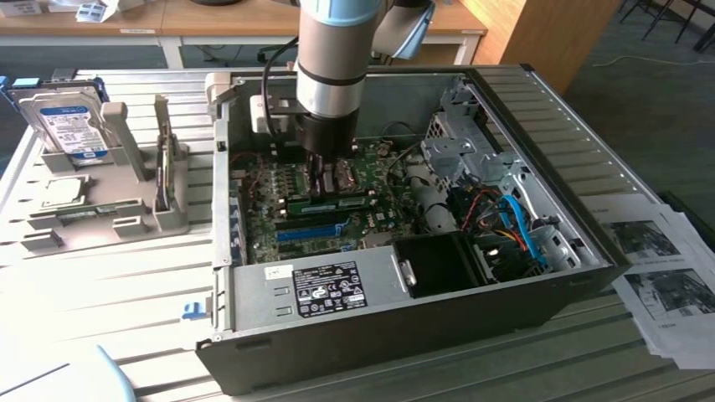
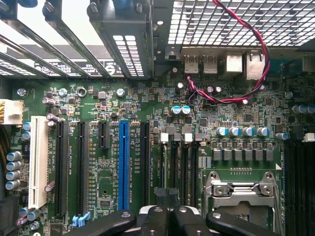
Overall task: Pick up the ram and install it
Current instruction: 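Press down the ram until it locks into place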
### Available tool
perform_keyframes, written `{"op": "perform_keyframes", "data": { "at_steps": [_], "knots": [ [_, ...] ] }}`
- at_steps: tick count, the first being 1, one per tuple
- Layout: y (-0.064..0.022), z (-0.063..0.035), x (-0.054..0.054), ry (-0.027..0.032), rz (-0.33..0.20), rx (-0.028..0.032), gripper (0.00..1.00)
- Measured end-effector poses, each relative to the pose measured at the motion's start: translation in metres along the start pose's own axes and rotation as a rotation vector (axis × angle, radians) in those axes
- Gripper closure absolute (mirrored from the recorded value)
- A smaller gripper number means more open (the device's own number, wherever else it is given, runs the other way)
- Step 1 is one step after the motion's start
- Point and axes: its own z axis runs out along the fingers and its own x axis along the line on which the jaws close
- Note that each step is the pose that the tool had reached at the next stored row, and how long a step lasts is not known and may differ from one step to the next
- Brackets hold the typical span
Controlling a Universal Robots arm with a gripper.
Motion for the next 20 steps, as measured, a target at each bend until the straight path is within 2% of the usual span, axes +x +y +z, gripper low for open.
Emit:
{"op": "perform_keyframes", "data": {
  "at_steps": [20],
  "knots": [
    [-0.0001, 0.0024, 0.0003, 0.0000, 0.000, 0.0000, 0.91]
  ]
}}
